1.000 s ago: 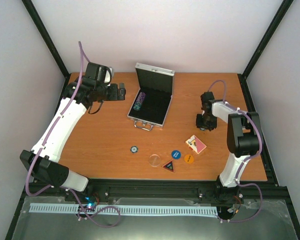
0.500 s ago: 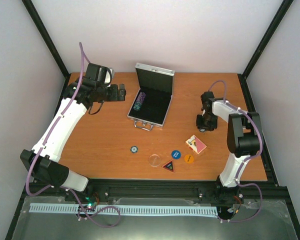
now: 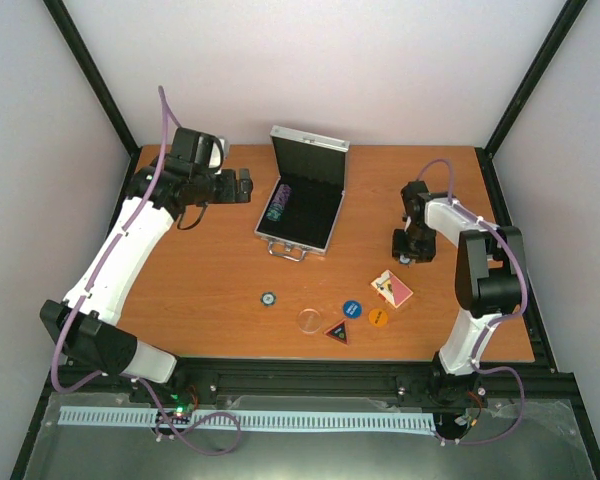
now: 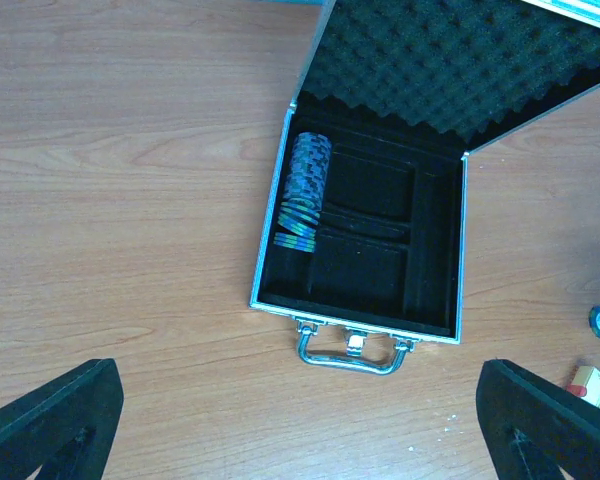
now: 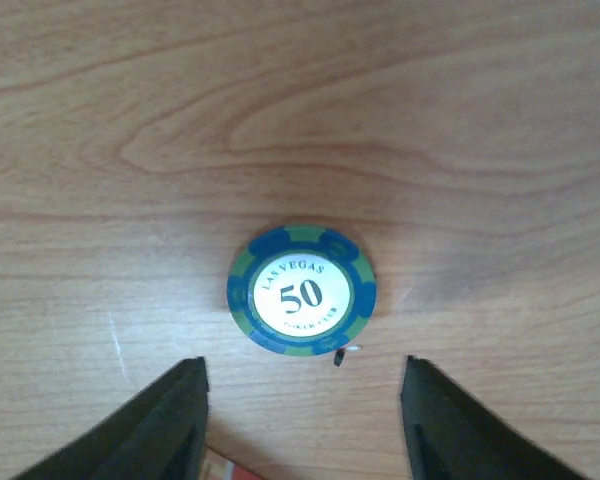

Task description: Pack up texas hold em set

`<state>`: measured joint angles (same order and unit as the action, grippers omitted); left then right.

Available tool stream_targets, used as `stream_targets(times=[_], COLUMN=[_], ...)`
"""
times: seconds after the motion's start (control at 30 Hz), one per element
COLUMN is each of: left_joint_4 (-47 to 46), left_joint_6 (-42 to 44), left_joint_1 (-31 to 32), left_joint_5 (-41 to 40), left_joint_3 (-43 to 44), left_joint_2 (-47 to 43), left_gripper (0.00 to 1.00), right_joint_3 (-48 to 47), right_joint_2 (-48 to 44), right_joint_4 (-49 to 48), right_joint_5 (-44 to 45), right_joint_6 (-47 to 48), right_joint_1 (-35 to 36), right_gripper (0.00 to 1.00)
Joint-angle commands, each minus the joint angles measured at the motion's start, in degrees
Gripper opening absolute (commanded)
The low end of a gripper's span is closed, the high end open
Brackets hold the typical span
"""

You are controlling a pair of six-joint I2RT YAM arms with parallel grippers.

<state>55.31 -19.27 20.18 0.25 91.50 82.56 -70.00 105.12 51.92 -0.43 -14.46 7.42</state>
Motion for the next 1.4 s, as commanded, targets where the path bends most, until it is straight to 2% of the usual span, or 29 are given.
stream_targets(times=[0.0, 0.17, 0.63, 0.83, 1.0, 1.1, 1.37], left_joint_4=[-0.8, -0.8, -0.5, -0.5, -0.7, -0.7, -0.9], left_joint_6=[-0.5, -0.7, -1.1, -1.2, -1.2, -1.3, -1.2], left_joint_1=[-0.6, -0.6, -0.7, -0.7, -0.8, -0.8, -0.8], left_joint_5=[0.2, -0.1, -0.8, -0.8, -0.7, -0.8, -0.6], left_joint_3=[0.1, 0.0, 0.3, -0.2, -0.6, -0.7, -0.8], left_joint_2=[-1.7, -2.1, -2.5, -2.7, -3.0, -3.0, -3.0], left_gripper=[1.00, 1.00, 1.00, 1.00, 1.00, 1.00, 1.00], right_joint_3=[-3.0, -3.7, -1.1, 0.5, 1.5, 2.1, 2.6], right_joint_2=[-0.2, 3.6, 6.7, 6.8, 7.2, 7.4, 7.1], right_joint_4=[0.9, 0.0, -3.7, -4.6, -5.1, -5.1, -5.3], right_joint_5=[1.8, 0.9, 1.7, 2.4, 2.6, 2.8, 2.7], right_joint_6=[0.0, 0.4, -0.5, -0.5, -0.4, -0.3, -0.3], right_joint_1=[0.1, -0.1, -0.1, -0.1, -0.1, -0.1, -0.1], right_gripper=[0.58, 0.61, 0.57, 0.46, 0.25, 0.07, 0.03])
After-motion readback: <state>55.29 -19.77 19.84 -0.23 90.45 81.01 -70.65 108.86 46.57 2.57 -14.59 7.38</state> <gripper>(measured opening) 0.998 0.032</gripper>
